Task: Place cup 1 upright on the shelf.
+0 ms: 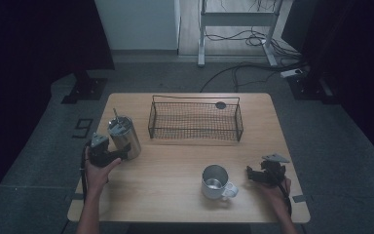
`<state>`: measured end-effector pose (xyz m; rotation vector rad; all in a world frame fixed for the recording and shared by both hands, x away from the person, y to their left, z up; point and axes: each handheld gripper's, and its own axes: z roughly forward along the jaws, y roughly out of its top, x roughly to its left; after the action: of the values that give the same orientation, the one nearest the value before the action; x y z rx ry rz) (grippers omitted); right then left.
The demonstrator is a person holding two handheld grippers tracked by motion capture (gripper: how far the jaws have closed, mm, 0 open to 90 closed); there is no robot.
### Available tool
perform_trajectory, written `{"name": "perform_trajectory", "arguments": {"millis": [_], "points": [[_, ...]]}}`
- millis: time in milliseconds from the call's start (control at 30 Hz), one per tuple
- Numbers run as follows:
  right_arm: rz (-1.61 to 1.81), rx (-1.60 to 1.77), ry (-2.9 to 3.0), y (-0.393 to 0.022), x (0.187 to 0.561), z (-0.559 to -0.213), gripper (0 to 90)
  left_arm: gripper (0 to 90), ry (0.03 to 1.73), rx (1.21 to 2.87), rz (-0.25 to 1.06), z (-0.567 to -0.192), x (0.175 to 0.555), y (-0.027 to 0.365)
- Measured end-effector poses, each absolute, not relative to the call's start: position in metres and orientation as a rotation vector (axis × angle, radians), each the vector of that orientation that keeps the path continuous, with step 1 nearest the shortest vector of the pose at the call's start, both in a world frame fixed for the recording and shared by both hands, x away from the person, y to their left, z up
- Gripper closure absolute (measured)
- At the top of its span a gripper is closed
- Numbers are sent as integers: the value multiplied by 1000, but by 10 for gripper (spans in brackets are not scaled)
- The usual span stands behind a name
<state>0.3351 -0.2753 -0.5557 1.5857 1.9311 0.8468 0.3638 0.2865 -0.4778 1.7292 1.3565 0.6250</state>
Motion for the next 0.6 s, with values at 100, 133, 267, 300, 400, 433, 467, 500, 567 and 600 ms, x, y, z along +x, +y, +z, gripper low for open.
{"name": "perform_trajectory", "arguments": {"millis": [100, 133, 267, 300, 400, 433, 467, 500, 567, 600], "points": [[848, 1587, 1928, -275, 335, -556, 88, 56, 1363, 1720, 616, -478, 367, 284], [848, 1588, 1927, -275, 335, -556, 88, 54, 1359, 1723, 620, -477, 368, 283], [848, 1589, 1927, -275, 335, -556, 88, 54, 1366, 1724, 628, -477, 372, 282], [848, 1589, 1926, -275, 335, -556, 88, 55, 1371, 1726, 637, -476, 374, 281], [848, 1589, 1926, -275, 335, -556, 88, 52, 1365, 1722, 643, -475, 376, 282], [848, 1588, 1926, -275, 335, -556, 88, 45, 1367, 1727, 642, -474, 377, 282], [848, 1589, 1926, -275, 335, -556, 88, 42, 1364, 1730, 647, -474, 378, 281], [849, 1589, 1926, -275, 335, -556, 88, 43, 1362, 1734, 648, -473, 379, 281], [846, 1589, 1927, -275, 335, -556, 88, 43, 1361, 1736, 652, -473, 380, 280], [848, 1589, 1927, -275, 335, -556, 88, 43, 1361, 1739, 653, -472, 381, 279]]}}
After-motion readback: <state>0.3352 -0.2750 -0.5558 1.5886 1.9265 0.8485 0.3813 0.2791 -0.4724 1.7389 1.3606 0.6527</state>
